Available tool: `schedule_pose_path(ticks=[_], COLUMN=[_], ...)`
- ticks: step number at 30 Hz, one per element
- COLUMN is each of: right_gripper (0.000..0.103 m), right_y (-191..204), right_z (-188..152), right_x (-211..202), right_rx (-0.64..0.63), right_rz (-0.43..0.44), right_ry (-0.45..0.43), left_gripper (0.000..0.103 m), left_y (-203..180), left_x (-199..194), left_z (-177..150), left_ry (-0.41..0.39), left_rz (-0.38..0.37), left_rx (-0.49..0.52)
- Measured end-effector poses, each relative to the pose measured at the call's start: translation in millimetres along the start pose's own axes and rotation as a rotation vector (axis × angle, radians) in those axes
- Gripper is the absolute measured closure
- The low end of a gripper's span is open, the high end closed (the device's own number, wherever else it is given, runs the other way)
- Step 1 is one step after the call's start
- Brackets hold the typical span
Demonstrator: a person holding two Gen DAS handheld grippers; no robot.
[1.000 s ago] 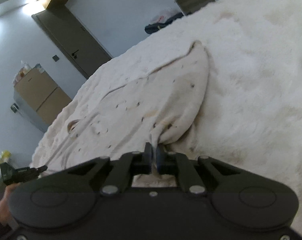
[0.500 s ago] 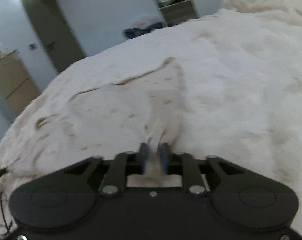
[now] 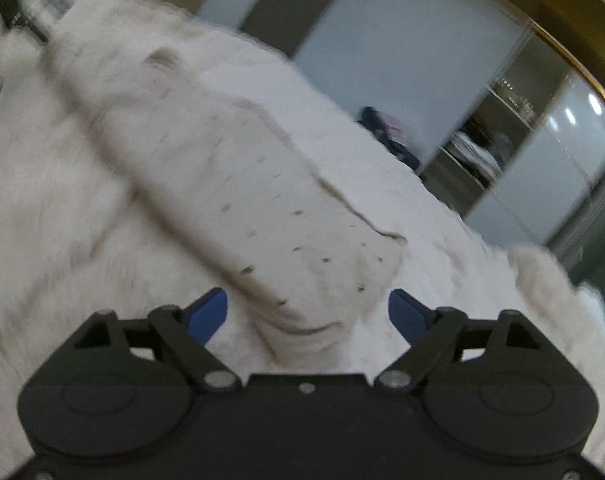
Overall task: Fold clothes
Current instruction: 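Lay the folded hem down and open both grippers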
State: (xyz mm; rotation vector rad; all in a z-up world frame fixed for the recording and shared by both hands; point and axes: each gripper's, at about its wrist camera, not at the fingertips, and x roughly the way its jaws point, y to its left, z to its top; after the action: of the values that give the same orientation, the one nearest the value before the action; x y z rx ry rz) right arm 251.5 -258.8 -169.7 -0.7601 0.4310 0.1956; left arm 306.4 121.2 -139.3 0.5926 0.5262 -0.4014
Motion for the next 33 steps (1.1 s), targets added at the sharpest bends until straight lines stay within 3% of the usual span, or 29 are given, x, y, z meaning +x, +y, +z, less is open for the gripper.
schedule_pose_path(ticks=[4,9,11,15,16,17,18,21,23,24,25,26,29,30,33], right_gripper=[0.018,0.018,0.016,0.014,0.026,0.048,0.054,0.055,0.053,0.058,0.087,0.094,0.095,0.095,0.095], right_y=[23,36,40,55,55,54,50,43,43,45,47,50,33,27,6], right_z=[9,12,10,7,8,9,12,13,14,14,13,16,35,41,59], right_x=[12,43,51,72,75,77,80,76,78,80,82,84,63,56,19], right_rx=[-0.194,-0.365,-0.393,-0.489,-0.492,-0.486,-0.475,-0.470,-0.489,-0.496,-0.501,-0.512,-0.418,-0.390,-0.348], right_rz=[-0.008,0.001,-0.004,-0.022,-0.021,-0.018,-0.017,-0.043,-0.059,-0.053,-0.045,-0.014,0.020,0.016,-0.018], right_ry=[0.006,0.035,0.037,0.004,0.002,0.007,0.028,0.028,0.031,0.039,0.048,0.071,0.062,0.048,0.001], left_gripper=[0.016,0.017,0.017,0.015,0.024,0.034,0.051,0.055,0.053,0.061,0.086,0.095,0.096,0.096,0.096], left_y=[-23,-29,-28,-27,-24,-21,-17,-5,-7,-9,-11,-9,4,15,28], left_x=[25,67,78,92,92,92,92,92,100,106,111,112,98,78,31], left_z=[10,6,3,-10,-11,-11,-7,3,4,4,4,8,23,35,57], left_ry=[0.040,0.098,0.111,0.059,0.044,0.033,0.034,0.023,0.041,0.058,0.073,0.084,0.071,0.029,-0.044], left_rz=[-0.015,0.027,0.008,0.035,0.054,0.071,0.081,0.111,0.118,0.117,0.111,0.091,0.086,0.100,0.152], left_rx=[0.211,0.376,0.404,0.423,0.414,0.403,0.384,0.339,0.366,0.386,0.397,0.375,0.308,0.247,0.191])
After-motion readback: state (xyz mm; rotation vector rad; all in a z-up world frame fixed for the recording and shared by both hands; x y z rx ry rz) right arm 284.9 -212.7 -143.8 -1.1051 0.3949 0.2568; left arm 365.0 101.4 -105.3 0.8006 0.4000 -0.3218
